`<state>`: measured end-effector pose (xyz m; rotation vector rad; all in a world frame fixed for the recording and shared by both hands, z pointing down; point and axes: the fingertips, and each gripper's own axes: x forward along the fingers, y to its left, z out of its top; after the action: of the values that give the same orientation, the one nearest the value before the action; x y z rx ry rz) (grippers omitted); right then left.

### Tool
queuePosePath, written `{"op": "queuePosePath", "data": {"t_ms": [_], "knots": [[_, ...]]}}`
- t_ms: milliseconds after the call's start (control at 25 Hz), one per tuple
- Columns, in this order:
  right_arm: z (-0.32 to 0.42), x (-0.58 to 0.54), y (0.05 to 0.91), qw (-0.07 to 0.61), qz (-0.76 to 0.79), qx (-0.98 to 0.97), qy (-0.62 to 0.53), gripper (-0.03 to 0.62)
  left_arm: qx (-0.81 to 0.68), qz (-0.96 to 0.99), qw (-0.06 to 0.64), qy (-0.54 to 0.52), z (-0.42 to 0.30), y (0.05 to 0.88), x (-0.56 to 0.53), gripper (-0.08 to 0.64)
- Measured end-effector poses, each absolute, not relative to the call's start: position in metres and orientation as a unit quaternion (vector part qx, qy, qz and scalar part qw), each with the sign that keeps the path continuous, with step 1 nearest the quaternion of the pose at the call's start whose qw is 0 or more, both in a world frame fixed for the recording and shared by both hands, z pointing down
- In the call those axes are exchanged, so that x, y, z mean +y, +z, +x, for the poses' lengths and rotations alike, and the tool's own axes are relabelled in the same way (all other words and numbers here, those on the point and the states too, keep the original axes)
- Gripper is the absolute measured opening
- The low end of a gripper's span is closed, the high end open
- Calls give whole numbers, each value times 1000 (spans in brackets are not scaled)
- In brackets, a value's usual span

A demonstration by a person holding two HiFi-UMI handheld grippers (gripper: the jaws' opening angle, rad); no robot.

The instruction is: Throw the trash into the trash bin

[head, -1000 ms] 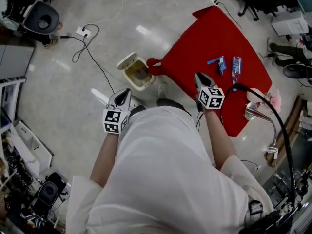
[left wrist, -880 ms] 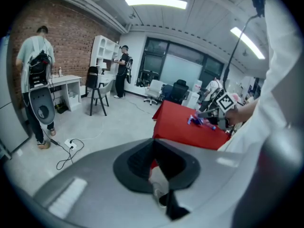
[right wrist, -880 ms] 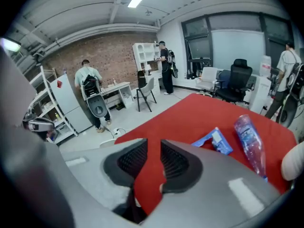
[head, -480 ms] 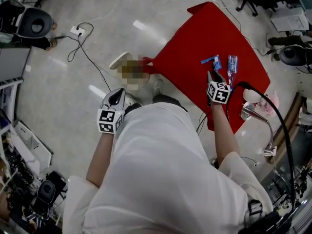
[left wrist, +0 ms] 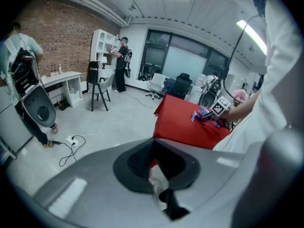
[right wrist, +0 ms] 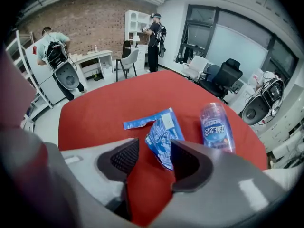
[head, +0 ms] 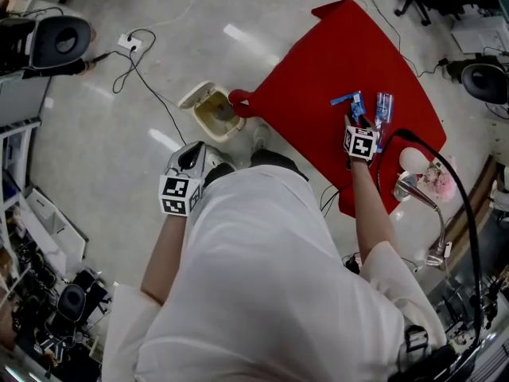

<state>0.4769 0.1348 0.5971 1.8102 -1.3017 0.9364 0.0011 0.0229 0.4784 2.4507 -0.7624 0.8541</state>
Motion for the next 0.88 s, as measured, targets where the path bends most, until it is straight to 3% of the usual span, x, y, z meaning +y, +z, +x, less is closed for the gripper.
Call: {"op": "queuePosePath", "data": {"t_ms": [120,200,280,880], "knots": [[483,136,611,369,692,-496,372,194,-281,882,220,308,3,480,23,6],[490,137,613,372,698,-484,374,48,-284,880,222,308,4,482,23,5],[493,136,608,365,705,-480,373,5,-288,880,223,305,6,483,22,6],[399,92,580,334,662,-575,346,3,-303,879,225,291,-21,482,31,6]]}}
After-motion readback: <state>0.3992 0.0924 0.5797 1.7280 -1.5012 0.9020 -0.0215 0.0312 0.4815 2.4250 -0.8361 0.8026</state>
